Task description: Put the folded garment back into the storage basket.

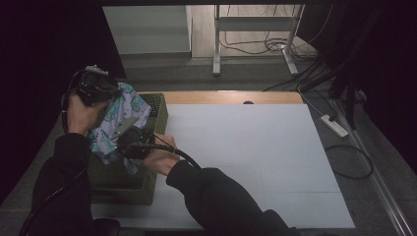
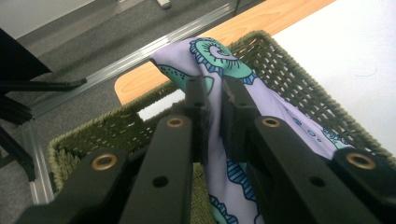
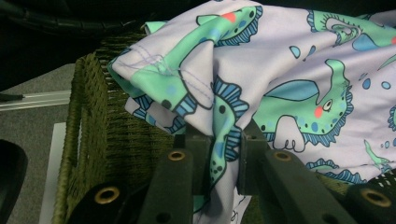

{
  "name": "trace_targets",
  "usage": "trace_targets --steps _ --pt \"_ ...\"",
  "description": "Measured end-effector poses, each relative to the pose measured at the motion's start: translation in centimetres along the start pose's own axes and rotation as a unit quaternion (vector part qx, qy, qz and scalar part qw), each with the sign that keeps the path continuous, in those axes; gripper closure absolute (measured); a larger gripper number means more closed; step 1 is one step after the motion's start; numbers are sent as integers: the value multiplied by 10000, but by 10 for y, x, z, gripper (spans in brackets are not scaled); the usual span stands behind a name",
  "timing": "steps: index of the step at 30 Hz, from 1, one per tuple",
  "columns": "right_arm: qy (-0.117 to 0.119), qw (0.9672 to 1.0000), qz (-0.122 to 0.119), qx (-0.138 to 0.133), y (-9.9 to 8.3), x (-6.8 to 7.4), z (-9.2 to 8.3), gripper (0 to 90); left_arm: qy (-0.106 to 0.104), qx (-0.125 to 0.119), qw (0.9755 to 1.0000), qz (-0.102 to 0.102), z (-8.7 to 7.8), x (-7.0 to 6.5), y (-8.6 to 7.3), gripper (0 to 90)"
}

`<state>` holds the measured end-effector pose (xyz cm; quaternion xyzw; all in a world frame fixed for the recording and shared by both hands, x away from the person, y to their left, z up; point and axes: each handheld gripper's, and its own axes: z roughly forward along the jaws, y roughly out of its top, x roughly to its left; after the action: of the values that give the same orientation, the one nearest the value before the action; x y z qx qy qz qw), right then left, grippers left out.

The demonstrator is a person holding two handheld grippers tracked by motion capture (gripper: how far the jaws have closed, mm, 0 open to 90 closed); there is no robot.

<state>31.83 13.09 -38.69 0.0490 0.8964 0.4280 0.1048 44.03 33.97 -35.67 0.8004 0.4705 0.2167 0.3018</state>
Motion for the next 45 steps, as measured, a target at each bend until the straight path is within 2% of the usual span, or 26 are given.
trace_targets --steps 12,25,34,45 --pt "-73 9998 88 184 -14 3 25 775 -16 66 9999 -127 23 4 -17 823" --pt "6 9987 221 470 -33 6 48 773 -128 394 9989 -240 54 1 -36 822" --pt "100 9980 183 604 -34 11 57 769 -164 638 9975 -237 62 5 -49 821" --pt "160 9969 61 769 -34 19 68 735 -200 750 9964 -342 66 11 -63 814"
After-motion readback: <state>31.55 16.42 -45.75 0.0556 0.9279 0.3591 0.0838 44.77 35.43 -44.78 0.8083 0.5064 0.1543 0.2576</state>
